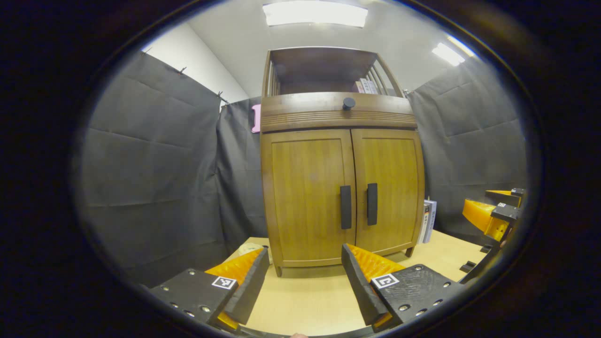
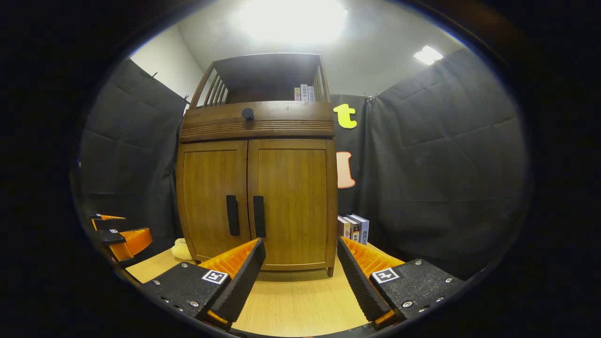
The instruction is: Open the right door of the double-door shoe cabinet with the right hand, and open the left door with the left hand.
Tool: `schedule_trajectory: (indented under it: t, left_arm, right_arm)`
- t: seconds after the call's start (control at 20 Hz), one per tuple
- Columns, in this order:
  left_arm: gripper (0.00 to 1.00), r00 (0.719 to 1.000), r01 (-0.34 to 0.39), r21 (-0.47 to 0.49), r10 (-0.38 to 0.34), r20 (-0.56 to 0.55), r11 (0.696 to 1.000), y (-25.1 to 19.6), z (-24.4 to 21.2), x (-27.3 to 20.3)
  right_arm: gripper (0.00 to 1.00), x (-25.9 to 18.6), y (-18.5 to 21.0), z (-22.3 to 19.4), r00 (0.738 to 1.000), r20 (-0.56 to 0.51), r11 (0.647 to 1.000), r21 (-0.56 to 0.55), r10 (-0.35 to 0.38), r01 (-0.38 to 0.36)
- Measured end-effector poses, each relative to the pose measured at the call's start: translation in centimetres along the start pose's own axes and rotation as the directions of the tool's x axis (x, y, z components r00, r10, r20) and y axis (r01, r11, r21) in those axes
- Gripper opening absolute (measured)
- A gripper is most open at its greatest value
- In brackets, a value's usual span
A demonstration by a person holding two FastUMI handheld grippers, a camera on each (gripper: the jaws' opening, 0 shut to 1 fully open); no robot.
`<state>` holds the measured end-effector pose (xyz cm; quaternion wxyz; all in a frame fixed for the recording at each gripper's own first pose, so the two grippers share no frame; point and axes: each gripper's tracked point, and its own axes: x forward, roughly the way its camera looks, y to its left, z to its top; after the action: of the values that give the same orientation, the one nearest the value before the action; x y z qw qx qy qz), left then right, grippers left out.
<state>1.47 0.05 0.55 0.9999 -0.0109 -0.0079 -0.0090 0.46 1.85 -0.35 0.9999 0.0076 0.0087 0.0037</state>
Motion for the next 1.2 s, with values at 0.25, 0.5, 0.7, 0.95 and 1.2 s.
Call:
schedule_trajectory:
  t: [0.25, 0.5, 0.7, 0.95, 1.2]
  left_arm:
    - [0.94, 1.0, 0.004, 0.002, -0.004, 0.018, 1.0, 0.4, 0.8, 0.2]
    - [0.94, 1.0, -0.019, -0.004, 0.019, 0.009, 1.0, 1.7, 0.4, 0.0]
    - [0.94, 0.999, -0.053, -0.011, 0.053, 0.003, 0.999, 3.2, 0.1, -0.3]
    - [0.88, 0.996, -0.093, -0.006, 0.093, 0.001, 0.996, 5.0, -0.2, -1.0]
    - [0.94, 0.991, -0.131, -0.008, 0.131, -0.003, 0.991, 6.3, -0.3, -1.9]
  right_arm:
    - [0.95, 0.8, 1.2, 0.7, 1.0, 0.017, 1.0, 0.01, 0.015, -0.015]
    - [0.95, 3.1, 3.0, 1.7, 0.998, 0.009, 0.998, 0.012, 0.068, -0.068]
    - [0.96, 5.4, 4.8, 2.5, 0.993, 0.017, 0.992, 0.022, 0.12, -0.121]
    - [0.96, 9.0, 5.7, 3.4, 0.99, 0.029, 0.989, 0.043, 0.138, -0.139]
    - [0.95, 12.7, 6.6, 3.6, 0.988, 0.031, 0.986, 0.069, 0.153, -0.154]
